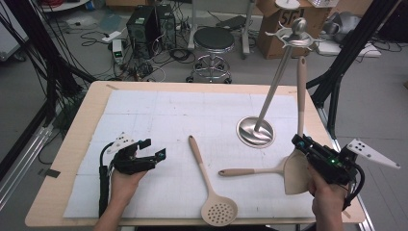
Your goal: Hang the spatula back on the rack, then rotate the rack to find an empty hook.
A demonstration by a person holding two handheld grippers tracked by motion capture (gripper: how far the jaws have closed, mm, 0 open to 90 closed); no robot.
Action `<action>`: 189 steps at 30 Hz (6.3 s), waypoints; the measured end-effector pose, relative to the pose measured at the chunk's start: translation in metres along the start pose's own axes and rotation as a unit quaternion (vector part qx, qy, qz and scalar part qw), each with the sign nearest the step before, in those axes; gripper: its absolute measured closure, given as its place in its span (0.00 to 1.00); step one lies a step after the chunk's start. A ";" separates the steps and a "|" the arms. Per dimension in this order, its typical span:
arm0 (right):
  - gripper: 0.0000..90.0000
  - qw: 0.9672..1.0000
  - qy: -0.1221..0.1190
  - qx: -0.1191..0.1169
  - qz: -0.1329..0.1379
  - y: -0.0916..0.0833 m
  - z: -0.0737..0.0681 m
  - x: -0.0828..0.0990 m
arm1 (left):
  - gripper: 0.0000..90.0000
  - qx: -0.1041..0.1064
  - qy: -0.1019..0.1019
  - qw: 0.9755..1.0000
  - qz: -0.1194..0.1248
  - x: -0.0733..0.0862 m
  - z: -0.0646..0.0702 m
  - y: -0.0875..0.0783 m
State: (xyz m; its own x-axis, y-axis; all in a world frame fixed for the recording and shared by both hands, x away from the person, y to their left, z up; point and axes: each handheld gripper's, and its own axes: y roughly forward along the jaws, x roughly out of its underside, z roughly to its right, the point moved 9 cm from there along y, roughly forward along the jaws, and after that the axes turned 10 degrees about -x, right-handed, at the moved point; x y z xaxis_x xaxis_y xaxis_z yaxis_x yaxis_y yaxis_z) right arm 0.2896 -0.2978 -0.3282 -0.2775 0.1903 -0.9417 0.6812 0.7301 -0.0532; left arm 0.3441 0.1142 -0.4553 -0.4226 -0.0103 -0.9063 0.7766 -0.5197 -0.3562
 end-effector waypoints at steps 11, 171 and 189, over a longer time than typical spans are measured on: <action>0.87 1.000 -0.019 0.003 0.016 -0.007 -0.007 -0.012 | 0.24 0.000 -0.001 1.000 0.000 0.000 0.000 0.000; 1.00 0.987 0.010 -0.005 0.158 0.112 0.009 -0.154 | 0.25 -0.009 -0.008 1.000 0.007 -0.001 -0.006 0.002; 1.00 0.986 0.001 0.008 0.169 0.105 0.008 -0.141 | 0.25 -0.010 -0.009 1.000 0.008 -0.001 -0.008 -0.001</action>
State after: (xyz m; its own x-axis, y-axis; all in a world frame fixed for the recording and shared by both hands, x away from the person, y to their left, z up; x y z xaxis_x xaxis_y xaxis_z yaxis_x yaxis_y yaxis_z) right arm 0.4058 -0.2537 -0.2037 -0.0353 0.4222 -0.9058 0.7459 0.6144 0.2573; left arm 0.3478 0.1214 -0.4560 -0.4181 -0.0331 -0.9078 0.7921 -0.5025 -0.3465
